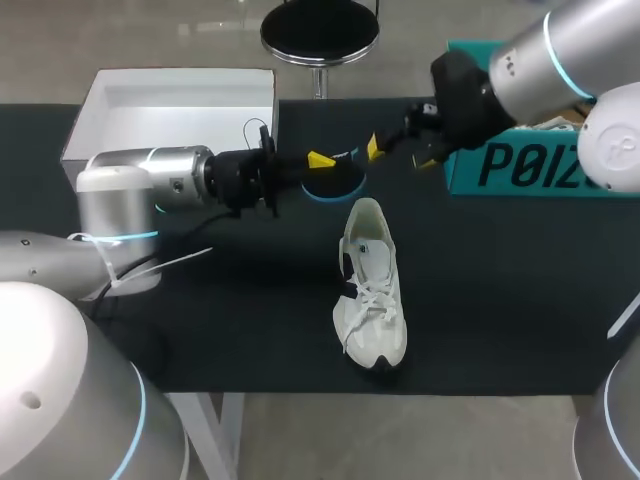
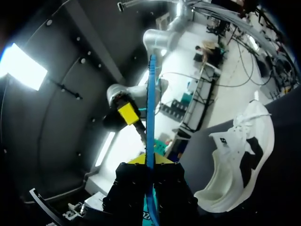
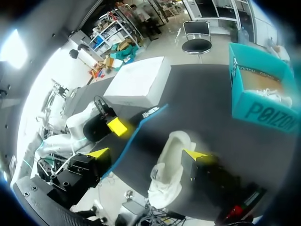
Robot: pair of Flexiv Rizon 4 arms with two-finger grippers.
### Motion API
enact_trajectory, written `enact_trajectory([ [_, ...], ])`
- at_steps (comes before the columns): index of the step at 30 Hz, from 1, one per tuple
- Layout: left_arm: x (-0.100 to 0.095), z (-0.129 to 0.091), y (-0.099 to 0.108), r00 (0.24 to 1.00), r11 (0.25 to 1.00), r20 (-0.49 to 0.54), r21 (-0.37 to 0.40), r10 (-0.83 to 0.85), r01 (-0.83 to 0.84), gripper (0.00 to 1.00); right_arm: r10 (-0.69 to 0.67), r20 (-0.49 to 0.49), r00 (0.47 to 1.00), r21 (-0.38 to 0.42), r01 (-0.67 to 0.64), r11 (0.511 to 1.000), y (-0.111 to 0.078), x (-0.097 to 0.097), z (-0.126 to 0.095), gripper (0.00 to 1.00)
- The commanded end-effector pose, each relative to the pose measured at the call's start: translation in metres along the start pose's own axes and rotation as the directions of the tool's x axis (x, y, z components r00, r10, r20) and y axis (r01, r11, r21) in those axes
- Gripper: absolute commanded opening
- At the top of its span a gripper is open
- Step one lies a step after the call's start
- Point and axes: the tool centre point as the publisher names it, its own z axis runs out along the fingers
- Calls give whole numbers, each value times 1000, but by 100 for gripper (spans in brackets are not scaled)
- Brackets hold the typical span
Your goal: Take the shoe out of the shoebox, open the shoe tongue, remove and reinsert the insole, then place the shoe into the shoebox
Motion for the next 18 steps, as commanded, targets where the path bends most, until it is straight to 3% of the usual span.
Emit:
enact_trajectory([
  [1,1,1,2,1000,1000,0,2,1,-1,0,3,1,1000,-16,-3,1000,-7,-3,-5,100],
  [12,1,1,2,1000,1000,0,2,1,-1,0,10,-7,1000,-35,-11,999,-14,-3,-4,100],
  [14,5,-1,8,952,955,88,2,-294,295,0,14,-12,1000,-43,-15,999,-15,-4,-4,100],
  [17,13,1,12,802,813,132,60,-582,580,0,13,-14,1000,-45,-14,999,-16,-4,-3,100],
  [18,16,3,11,702,717,149,98,-696,690,0,11,-17,1000,-47,-12,999,-17,-4,-3,100],
])
